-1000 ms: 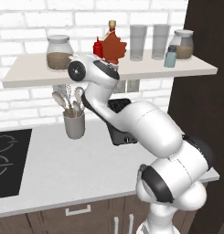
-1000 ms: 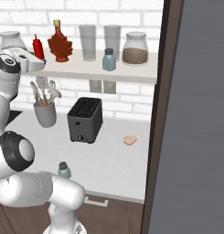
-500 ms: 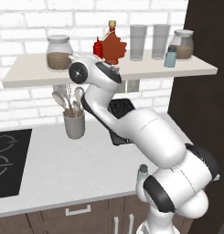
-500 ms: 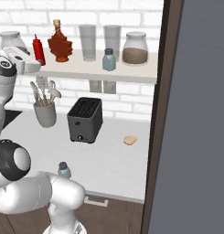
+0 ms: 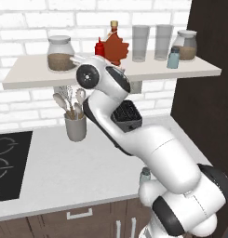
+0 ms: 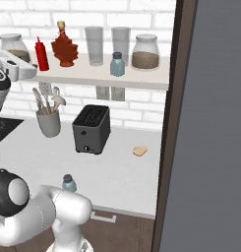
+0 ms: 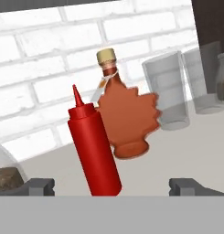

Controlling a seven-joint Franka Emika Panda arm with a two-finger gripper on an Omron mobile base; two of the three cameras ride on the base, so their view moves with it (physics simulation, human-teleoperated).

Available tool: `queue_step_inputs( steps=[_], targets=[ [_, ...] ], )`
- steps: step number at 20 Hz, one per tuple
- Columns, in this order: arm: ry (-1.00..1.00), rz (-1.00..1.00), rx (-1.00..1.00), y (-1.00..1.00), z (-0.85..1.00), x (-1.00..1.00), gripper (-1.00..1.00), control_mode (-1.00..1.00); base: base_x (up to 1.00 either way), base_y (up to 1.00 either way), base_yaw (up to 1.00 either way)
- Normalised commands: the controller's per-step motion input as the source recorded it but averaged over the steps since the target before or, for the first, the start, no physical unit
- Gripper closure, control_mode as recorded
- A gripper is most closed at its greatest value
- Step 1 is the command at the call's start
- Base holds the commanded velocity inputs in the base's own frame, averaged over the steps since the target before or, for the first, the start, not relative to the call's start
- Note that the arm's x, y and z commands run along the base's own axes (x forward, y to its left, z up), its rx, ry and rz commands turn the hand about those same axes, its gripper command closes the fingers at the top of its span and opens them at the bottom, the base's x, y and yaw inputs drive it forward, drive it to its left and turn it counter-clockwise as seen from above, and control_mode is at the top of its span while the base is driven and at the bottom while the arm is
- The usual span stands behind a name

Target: Put the shaker and condiment bottle from the counter next to their counterparts in the cabinet.

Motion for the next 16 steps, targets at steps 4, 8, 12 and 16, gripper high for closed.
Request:
queue_step_inputs(
  steps=[4, 8, 12, 16],
  targets=[
    [0.0, 0.09, 0.0, -0.07, 0.04, -0.88, -1.0, -1.0, 0.0, 0.0, 0.0],
    [0.0, 0.07, 0.0, -0.18, -0.06, -1.0, -1.0, -1.0, 0.0, 0.0, 0.0],
    [0.0, 0.04, 0.0, -0.12, -0.17, -1.0, -1.0, -1.0, 0.0, 0.0, 0.0],
    [0.0, 0.0, 0.0, 0.0, -0.36, -0.72, -1.0, -1.0, 0.0, 0.0, 0.0]
  ],
)
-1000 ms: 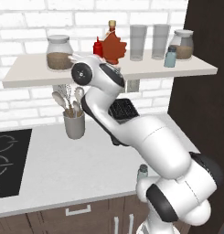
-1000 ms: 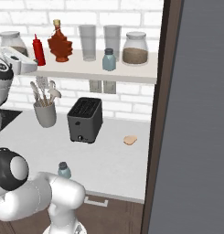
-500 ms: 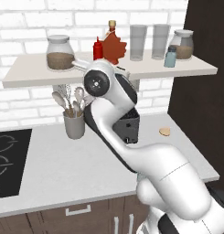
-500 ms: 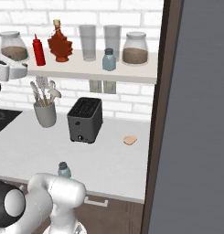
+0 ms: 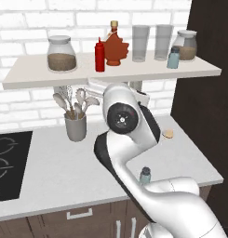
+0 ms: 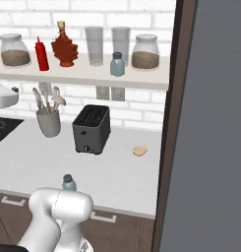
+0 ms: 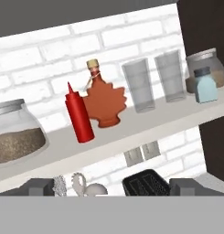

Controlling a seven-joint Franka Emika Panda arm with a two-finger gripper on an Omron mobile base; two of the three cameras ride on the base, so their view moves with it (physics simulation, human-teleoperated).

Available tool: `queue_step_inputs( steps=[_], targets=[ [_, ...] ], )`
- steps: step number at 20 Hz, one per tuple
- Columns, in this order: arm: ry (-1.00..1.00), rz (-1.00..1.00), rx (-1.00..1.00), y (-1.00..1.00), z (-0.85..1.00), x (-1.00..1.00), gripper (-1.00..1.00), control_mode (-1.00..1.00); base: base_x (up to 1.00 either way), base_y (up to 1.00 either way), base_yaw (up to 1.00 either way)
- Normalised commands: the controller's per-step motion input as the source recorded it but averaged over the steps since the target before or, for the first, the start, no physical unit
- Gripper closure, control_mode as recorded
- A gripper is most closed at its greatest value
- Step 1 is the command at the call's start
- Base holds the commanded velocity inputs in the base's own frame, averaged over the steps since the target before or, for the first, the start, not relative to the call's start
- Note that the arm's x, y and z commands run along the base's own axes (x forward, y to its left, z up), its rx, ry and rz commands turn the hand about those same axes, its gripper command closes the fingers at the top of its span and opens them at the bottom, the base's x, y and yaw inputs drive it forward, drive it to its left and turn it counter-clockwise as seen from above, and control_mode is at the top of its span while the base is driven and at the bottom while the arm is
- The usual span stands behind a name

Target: Put the shaker and condiment bottle from the counter next to their counterparts in the cabinet.

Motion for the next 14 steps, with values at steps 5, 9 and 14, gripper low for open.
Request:
queue_step_inputs(
  steps=[5, 9, 14],
  targets=[
    [0.0, 0.0, 0.0, 0.02, -0.66, -0.05, -1.0, -1.0, 0.0, 0.0, 0.0],
    [-0.02, 0.0, 0.0, 0.02, -0.74, 0.06, -1.0, -1.0, 0.0, 0.0, 0.0],
    [-0.03, -0.01, 0.03, 0.07, -0.73, 0.06, -1.0, -1.0, 0.0, 0.0, 0.0]
  ],
)
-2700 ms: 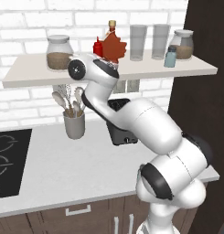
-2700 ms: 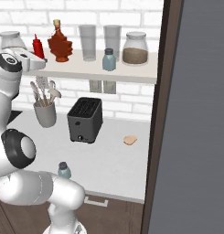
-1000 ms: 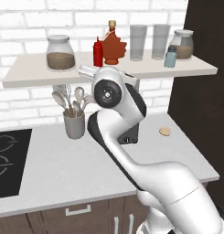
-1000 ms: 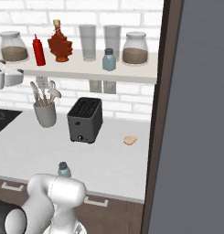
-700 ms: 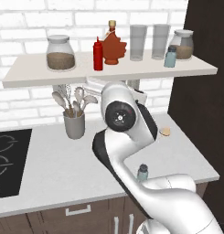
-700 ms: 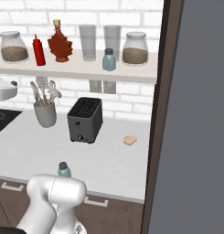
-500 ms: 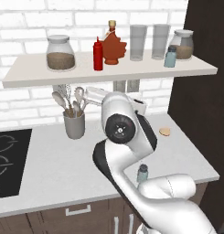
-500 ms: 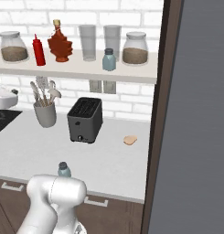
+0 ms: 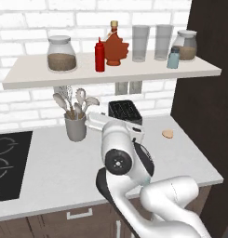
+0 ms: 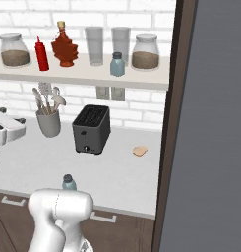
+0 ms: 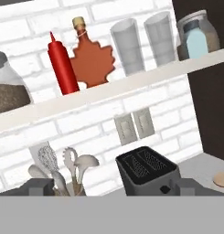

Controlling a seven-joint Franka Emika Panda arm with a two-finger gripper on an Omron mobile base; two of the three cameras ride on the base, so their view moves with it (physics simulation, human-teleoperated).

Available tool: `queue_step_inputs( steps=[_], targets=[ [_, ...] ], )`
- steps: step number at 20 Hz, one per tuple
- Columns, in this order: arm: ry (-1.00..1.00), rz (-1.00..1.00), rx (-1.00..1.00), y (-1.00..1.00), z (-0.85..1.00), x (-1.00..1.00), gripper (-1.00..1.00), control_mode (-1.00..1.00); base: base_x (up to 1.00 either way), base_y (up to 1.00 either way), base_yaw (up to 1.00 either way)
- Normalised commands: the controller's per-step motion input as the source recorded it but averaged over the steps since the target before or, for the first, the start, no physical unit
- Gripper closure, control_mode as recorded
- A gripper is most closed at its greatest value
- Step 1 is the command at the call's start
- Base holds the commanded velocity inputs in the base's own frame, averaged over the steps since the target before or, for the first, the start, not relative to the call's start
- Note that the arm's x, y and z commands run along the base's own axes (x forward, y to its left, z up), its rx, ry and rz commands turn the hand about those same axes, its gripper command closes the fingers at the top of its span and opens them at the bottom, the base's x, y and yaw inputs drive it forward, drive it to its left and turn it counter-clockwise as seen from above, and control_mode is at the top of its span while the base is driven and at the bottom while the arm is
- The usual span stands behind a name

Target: Put the shaker and condiment bottle from the counter next to their counterparts in the cabinet.

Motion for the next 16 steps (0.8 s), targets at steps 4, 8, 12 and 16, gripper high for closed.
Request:
queue_step_inputs(
  steps=[4, 8, 12, 16],
  targets=[
    [0.0, -0.15, 0.0, 0.13, -0.3, 0.03, -1.0, -1.0, 0.0, 0.0, 0.0],
    [0.03, -0.35, 0.0, 0.04, -0.32, 0.31, -1.0, -1.0, 0.0, 0.0, 0.0],
    [0.0, -0.46, 0.07, 0.0, -0.6, 0.36, -1.0, -1.0, 0.0, 0.0, 0.0],
    [0.0, -0.42, 0.1, -0.08, -0.39, 0.03, -1.0, -1.0, 0.0, 0.0, 0.0]
  ],
)
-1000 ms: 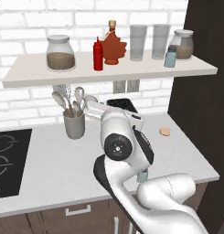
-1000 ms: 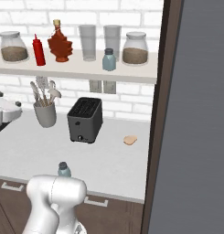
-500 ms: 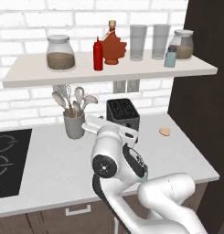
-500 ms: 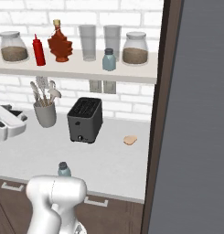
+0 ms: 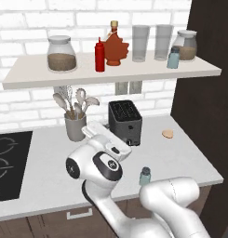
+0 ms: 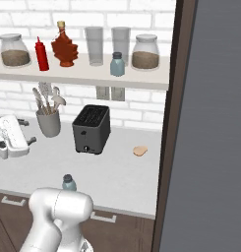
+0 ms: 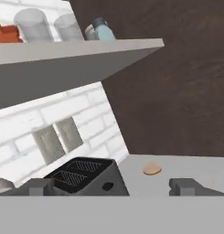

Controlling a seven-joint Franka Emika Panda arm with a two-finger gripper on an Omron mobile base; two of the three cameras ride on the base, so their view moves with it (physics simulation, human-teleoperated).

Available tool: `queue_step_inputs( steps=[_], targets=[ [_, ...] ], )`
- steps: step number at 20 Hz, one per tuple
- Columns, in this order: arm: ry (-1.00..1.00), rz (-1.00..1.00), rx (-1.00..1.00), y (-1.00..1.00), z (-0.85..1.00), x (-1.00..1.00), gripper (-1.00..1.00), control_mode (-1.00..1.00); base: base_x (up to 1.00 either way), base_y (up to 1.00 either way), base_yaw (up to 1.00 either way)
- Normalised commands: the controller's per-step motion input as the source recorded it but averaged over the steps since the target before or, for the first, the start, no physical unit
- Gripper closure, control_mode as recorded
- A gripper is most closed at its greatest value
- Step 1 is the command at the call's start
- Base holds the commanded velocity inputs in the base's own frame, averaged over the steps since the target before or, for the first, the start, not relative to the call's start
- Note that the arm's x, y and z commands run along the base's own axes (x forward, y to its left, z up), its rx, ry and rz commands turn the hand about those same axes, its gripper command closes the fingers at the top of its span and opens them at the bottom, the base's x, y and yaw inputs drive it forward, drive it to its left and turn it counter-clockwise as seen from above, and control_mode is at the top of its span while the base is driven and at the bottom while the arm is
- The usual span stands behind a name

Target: Put the shaker and condiment bottle from the counter next to their counterparts in the cabinet.

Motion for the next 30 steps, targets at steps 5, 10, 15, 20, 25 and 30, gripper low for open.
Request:
queue_step_inputs(
  steps=[5, 10, 15, 20, 25, 30],
  targets=[
    [0.0, -0.04, 0.01, -0.03, -0.06, -0.01, -1.0, -1.0, 0.0, 0.0, 0.0],
    [0.02, -0.06, 0.08, -0.32, -0.27, -0.01, -1.0, -1.0, 0.0, 0.0, 0.0],
    [0.3, -0.22, 0.14, -0.59, -0.45, 0.0, -1.0, -1.0, 0.0, 0.0, 0.0],
    [0.37, -0.26, 0.14, -0.45, -0.6, 0.0, -1.0, -1.0, 0.0, 0.0, 0.0],
    [0.32, -0.22, 0.09, -0.03, -0.54, 0.0, -1.0, -1.0, 0.0, 0.0, 0.0],
    [0.03, -0.01, 0.0, 0.0, -0.13, 0.0, -1.0, -1.0, 0.0, 0.0, 0.0]
  ],
)
